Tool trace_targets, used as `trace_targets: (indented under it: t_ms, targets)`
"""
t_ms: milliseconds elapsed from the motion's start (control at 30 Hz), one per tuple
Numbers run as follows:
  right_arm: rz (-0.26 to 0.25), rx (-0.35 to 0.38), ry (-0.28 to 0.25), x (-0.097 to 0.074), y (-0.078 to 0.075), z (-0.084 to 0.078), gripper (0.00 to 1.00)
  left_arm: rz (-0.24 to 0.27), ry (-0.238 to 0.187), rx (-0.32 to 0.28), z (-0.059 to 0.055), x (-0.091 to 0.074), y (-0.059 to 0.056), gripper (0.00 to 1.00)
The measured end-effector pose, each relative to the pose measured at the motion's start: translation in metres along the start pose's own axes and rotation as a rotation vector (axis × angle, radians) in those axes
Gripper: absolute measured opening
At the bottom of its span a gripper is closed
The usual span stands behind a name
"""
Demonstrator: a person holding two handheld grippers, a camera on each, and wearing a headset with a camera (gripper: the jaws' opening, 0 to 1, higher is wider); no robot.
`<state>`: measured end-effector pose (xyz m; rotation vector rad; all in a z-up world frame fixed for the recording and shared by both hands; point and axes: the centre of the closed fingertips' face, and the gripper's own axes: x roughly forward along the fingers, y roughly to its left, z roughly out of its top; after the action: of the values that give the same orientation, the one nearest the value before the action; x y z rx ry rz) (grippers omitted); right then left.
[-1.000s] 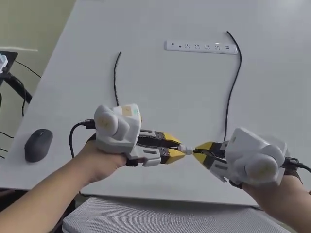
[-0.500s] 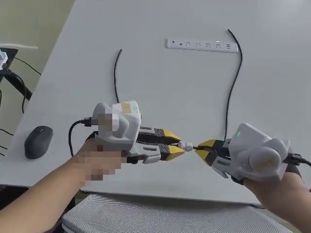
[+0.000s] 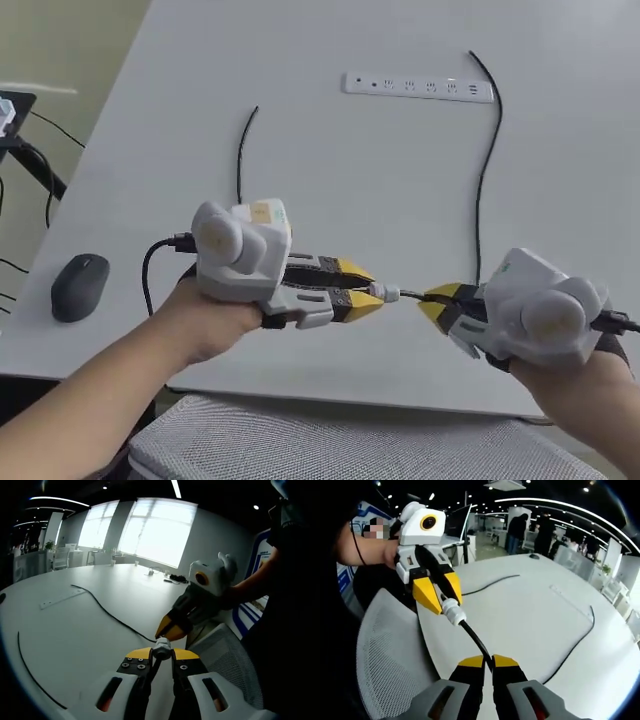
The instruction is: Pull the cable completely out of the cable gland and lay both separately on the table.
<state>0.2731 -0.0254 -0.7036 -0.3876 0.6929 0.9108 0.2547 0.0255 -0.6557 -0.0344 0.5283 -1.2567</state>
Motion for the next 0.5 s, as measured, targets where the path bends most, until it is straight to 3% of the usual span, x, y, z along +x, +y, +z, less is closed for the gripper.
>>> trace_targets:
  t_ms: [400, 500]
  targets:
    - [-0.046, 0.164, 0.025, 0.005, -0.017, -0.030, 0.00, -0.016, -0.005, 0.000, 0.002, 0.004, -0.007, 0.15]
    - [-0.064, 0.175, 0.052, 0.007, -0.021, -0.039, 0.00, -0.021, -0.004, 0.008, 0.002, 0.004, -0.009, 0.15]
